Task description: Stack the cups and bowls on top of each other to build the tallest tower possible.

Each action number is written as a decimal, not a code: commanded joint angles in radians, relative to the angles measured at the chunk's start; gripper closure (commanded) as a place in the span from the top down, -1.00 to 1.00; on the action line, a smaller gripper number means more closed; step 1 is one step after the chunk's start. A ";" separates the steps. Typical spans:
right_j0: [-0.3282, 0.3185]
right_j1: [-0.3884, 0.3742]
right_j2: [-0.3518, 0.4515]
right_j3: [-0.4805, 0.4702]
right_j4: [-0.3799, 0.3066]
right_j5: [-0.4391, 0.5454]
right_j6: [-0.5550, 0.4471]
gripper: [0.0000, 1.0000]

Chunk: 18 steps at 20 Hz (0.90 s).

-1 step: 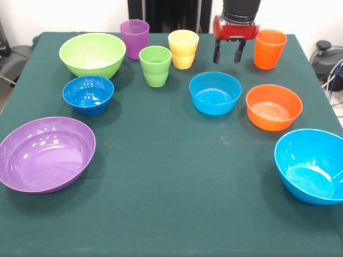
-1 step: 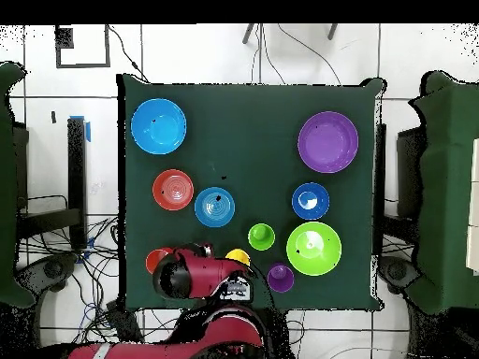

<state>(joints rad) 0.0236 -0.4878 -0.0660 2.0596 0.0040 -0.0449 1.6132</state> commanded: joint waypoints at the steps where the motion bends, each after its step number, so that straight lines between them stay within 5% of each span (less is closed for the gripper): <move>1: -0.003 0.069 0.052 -0.096 -0.004 -0.041 0.154 1.00; 18: -0.048 0.161 0.049 -0.147 -0.021 -0.111 0.148 1.00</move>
<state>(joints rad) 0.0082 -0.4076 -0.0684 2.0515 0.0001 -0.0680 1.6138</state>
